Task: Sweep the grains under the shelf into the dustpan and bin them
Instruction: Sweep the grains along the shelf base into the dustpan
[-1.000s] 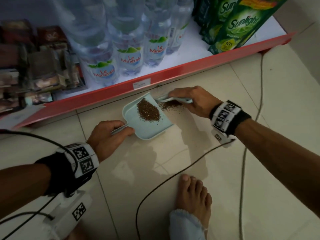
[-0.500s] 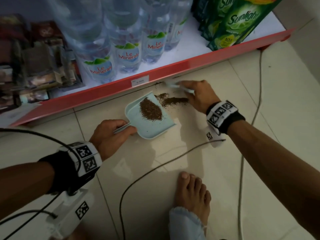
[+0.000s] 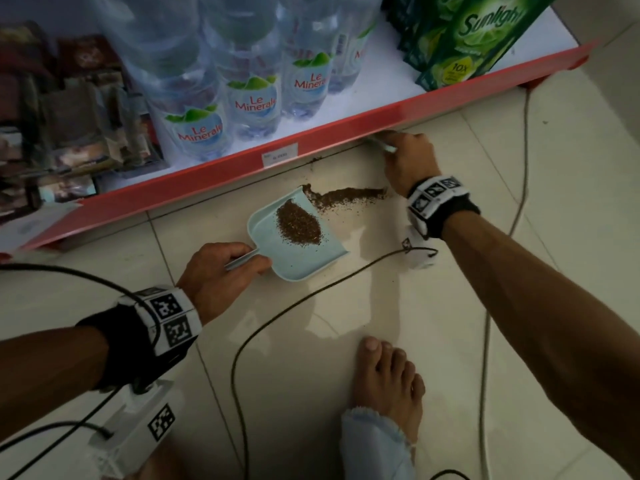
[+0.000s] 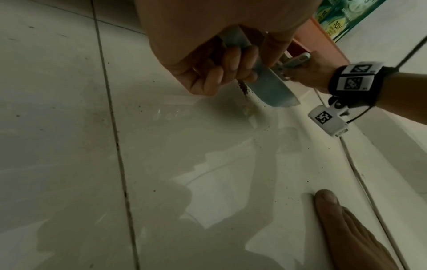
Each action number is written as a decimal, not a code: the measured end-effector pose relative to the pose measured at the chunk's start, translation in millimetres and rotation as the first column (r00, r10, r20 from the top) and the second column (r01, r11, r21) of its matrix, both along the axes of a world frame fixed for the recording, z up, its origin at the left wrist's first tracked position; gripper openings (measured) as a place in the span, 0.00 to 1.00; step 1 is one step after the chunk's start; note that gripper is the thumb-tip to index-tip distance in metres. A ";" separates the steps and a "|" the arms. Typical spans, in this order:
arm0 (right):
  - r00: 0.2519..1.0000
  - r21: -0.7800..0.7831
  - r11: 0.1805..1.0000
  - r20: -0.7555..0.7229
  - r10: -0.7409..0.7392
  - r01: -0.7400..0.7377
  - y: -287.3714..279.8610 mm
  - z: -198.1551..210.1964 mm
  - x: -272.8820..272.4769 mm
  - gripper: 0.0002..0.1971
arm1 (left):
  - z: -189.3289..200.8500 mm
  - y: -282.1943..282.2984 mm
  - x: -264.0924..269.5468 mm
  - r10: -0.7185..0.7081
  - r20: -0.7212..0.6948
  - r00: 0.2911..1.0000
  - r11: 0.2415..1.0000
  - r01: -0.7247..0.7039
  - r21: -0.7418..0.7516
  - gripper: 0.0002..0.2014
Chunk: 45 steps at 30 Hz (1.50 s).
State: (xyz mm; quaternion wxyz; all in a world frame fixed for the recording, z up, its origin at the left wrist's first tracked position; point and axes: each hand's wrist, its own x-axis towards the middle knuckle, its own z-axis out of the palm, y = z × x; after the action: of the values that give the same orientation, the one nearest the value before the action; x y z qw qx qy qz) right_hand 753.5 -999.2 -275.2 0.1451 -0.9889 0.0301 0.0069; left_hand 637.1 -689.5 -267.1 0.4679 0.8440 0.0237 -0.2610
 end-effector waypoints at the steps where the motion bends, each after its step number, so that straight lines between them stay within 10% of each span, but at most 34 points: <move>1: 0.994 0.039 0.993 -0.012 0.112 -0.111 13.3 0.6 0.1 0.22 | -0.7 16.4 3.6 0.030 -0.019 0.999 0.999 -0.030 -0.034 0.14; 8: 0.837 0.250 0.811 0.001 0.547 -0.529 32.8 23.2 -42.4 0.16 | 0.4 10.2 8.8 0.064 0.015 0.998 0.997 -0.063 -0.052 0.12; 12: 0.955 0.110 0.957 0.160 0.248 -0.267 -4.4 26.5 -41.5 0.17 | -3.7 18.6 0.2 0.062 0.010 0.998 0.997 -0.061 -0.049 0.13; 17: 0.985 -0.061 0.984 0.014 -0.169 0.170 -12.0 9.9 -7.5 0.20 | -13.4 26.9 -6.4 0.053 0.000 0.999 0.998 -0.053 -0.016 0.13; 28: 0.865 0.246 0.839 -0.004 0.502 -0.485 55.4 21.3 -30.6 0.17 | -10.5 34.0 -2.7 0.123 -0.046 0.991 0.991 -0.125 -0.050 0.12; 32: 0.979 0.136 0.982 0.171 0.110 -0.134 19.2 21.7 -36.6 0.18 | -15.3 42.8 -9.1 0.124 -0.049 0.991 0.991 -0.127 -0.052 0.12; 37: 0.960 -0.011 0.960 -0.005 -0.279 0.279 15.1 -2.6 -12.4 0.21 | -23.3 54.5 -17.0 0.113 -0.082 0.990 0.992 -0.117 -0.042 0.16; 45: 0.943 0.230 0.915 0.030 0.332 -0.330 83.4 -3.7 -10.6 0.17 | -20.4 68.2 -23.2 0.161 -0.086 0.983 0.981 -0.169 -0.095 0.19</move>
State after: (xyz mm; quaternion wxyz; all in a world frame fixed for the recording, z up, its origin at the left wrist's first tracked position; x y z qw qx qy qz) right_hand 742.9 -915.8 -278.9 0.2562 -0.9559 -0.1379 0.0396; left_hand 613.9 -621.3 -287.5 0.5290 0.8033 0.0989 -0.2549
